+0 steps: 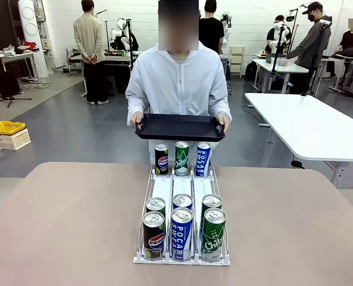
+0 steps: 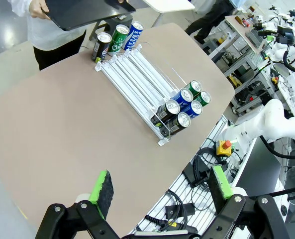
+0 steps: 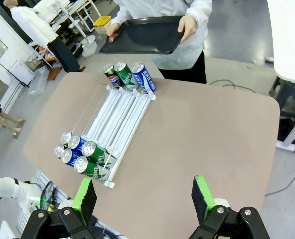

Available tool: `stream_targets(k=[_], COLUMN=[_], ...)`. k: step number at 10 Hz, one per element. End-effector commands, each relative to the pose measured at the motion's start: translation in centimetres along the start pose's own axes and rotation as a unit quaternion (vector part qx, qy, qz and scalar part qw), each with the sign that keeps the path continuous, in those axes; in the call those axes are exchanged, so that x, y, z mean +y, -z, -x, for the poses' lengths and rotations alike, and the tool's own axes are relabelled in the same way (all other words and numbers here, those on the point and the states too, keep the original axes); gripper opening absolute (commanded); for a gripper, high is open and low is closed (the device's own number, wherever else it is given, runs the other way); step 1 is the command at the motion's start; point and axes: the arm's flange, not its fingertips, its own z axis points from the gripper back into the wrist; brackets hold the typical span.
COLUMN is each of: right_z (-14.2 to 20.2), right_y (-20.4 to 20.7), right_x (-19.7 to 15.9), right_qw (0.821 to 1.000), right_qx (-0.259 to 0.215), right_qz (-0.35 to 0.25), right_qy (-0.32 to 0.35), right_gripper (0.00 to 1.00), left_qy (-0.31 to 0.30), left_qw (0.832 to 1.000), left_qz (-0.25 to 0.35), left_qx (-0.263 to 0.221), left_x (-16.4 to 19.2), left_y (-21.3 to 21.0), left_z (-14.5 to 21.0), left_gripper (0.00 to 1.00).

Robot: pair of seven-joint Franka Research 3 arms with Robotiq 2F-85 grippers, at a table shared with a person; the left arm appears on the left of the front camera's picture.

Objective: Retrieve and hand over the desired beverage to the person.
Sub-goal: Pick up a can of the same type that the person held from the Automatic Can Dispenser.

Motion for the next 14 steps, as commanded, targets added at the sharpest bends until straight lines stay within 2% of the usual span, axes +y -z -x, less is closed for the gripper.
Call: stream_targets(k=[1, 2, 3, 4, 5, 7, 9, 10, 14], right_z=[0.1, 0.1, 0.1, 0.1, 0.1, 0.1, 0.1, 0.1, 0.1], right_y=[0.1, 0.1, 0.1, 0.1, 0.1, 0.1, 0.1, 0.1, 0.1], right_x=[0.0, 0.0, 0.0, 0.0, 0.0, 0.0, 0.0, 0.0, 0.0], right_qw=[1.000, 1.000, 1.000, 1.000, 1.000, 1.000, 1.000, 1.000, 1.000], right_qx=[-0.003, -0.003, -0.003, -0.003, -0.003, -0.003, -0.003, -0.003, -0.003], right_qz=[-0.013, -0.013, -0.013, -0.013, -0.013, -0.013, -0.013, -0.013, -0.013], right_qy=[-0.006, -0.006, -0.006, -0.006, -0.006, -0.006, -0.006, -0.006, -0.006], right_gripper=[1.00, 1.00, 1.00, 1.00, 1.00, 1.00, 1.00, 1.00, 1.00], left_qy=[0.053, 0.101, 0.107, 0.078, 0.052, -0.029, -0.077, -0.088, -0.073], left_qw=[0.996, 0.980, 0.971, 0.956, 0.946, 0.945, 0.942, 0.938, 0.916], left_qz=[-0.020, -0.024, -0.029, -0.065, -0.085, -0.164, -0.222, -0.249, -0.327], left_qx=[0.073, 0.168, 0.212, 0.274, 0.307, 0.281, 0.241, 0.226, 0.221], left_x=[-3.3, -6.9, -8.5, -10.3, -11.9, -16.1, -19.1, -19.9, -21.7], left_y=[3.2, 8.4, 11.9, 16.7, 20.6, 27.3, 32.8, 35.1, 42.8], left_z=[-1.3, -3.3, -4.5, -4.8, -4.4, -3.7, -3.3, -3.1, -3.9], left_gripper=[1.00, 1.00, 1.00, 1.00, 1.00, 1.00, 1.00, 1.00, 1.00])
